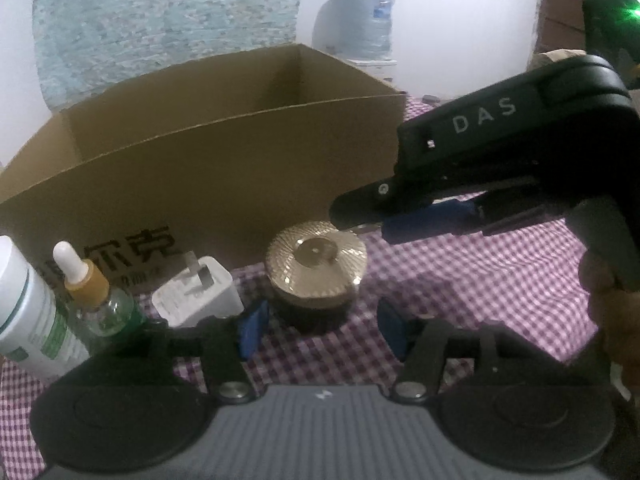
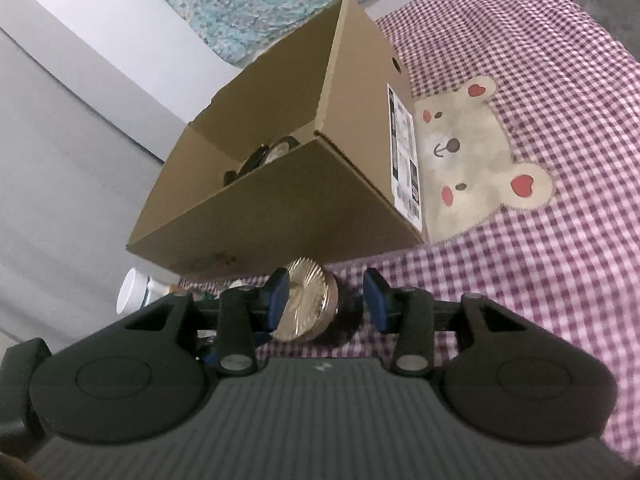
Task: Organize rigid objects
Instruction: 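Close the right gripper on the gold lid of the jar, then lift the gold-lidded jar with the right gripper and carry it into the box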
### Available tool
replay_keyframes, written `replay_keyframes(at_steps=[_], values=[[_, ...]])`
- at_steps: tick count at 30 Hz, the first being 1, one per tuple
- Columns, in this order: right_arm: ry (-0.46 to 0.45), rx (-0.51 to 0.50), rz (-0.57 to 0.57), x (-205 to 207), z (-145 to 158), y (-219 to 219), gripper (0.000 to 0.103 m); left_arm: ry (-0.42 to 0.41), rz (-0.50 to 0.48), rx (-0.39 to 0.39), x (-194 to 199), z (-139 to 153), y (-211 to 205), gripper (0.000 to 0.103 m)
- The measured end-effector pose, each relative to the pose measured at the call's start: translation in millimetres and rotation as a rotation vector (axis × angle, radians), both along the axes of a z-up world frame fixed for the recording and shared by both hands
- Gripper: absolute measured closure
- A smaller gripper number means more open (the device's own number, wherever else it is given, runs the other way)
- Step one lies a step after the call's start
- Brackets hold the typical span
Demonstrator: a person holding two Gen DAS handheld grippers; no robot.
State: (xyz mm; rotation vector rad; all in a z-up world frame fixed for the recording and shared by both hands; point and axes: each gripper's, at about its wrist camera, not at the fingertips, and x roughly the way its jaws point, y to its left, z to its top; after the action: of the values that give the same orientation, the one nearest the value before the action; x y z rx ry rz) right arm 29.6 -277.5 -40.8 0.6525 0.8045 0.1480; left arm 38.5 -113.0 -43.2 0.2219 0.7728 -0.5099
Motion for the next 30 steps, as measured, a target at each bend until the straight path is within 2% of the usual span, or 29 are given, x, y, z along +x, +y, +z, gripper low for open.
replay_keyframes(at_steps=[10, 15, 23, 30], values=[[0.012, 0.022, 0.031, 21, -16, 5, 0.061, -0.022, 0.028, 0.01, 19, -10, -15, 0.043], [0.012, 0.047, 0.051, 23, -22, 7, 0.065, -0.02, 0.06, -0.005, 21, -11, -17, 0.046], [0.002, 0.014, 0.054, 17, -16, 10, 0.068, 0.003, 0.06, -0.02, 22, -7, -14, 0.047], [-0.003, -0.008, 0.041, -2, -4, 14, 0.069, 0.006, 0.054, -0.035, 5, 8, -11, 0.047]])
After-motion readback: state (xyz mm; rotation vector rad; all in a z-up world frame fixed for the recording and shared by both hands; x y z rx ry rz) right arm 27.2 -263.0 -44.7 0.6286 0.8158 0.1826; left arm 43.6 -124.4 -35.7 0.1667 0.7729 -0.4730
